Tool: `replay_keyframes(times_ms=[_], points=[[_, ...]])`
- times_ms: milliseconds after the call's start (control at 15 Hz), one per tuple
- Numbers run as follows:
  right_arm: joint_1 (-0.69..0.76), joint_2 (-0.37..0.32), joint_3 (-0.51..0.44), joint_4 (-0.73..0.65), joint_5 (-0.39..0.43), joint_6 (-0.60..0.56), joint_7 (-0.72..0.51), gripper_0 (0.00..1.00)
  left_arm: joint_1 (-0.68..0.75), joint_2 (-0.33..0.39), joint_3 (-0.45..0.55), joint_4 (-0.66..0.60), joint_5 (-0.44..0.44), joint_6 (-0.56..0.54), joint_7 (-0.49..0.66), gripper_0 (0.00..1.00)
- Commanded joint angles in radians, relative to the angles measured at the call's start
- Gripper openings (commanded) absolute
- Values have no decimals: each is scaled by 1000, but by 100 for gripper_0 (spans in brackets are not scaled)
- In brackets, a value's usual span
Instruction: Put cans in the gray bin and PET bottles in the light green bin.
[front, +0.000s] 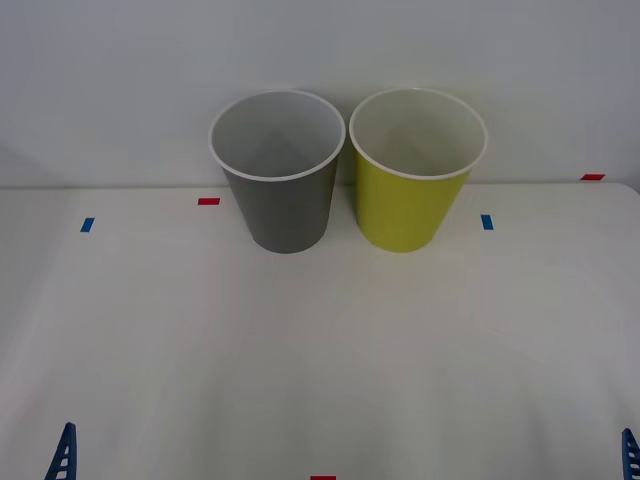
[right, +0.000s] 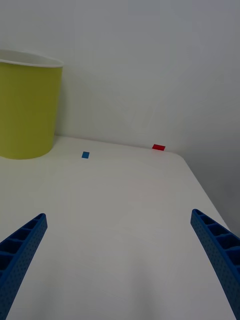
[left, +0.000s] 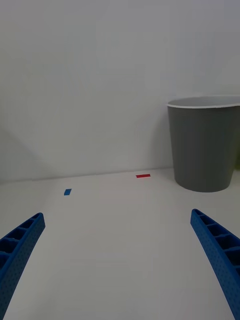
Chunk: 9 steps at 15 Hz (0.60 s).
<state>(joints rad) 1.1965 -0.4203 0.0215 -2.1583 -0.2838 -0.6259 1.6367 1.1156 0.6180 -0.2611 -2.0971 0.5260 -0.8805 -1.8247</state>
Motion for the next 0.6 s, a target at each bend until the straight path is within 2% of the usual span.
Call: replay_keyframes(times_ms=[67,600], points=[[0,0,0,0,0,0,0,100,9,-17,-9,2,-3,-11,5,100],[0,0,0,0,0,0,0,100,9,-17,-9,2,-3,-11,5,100]])
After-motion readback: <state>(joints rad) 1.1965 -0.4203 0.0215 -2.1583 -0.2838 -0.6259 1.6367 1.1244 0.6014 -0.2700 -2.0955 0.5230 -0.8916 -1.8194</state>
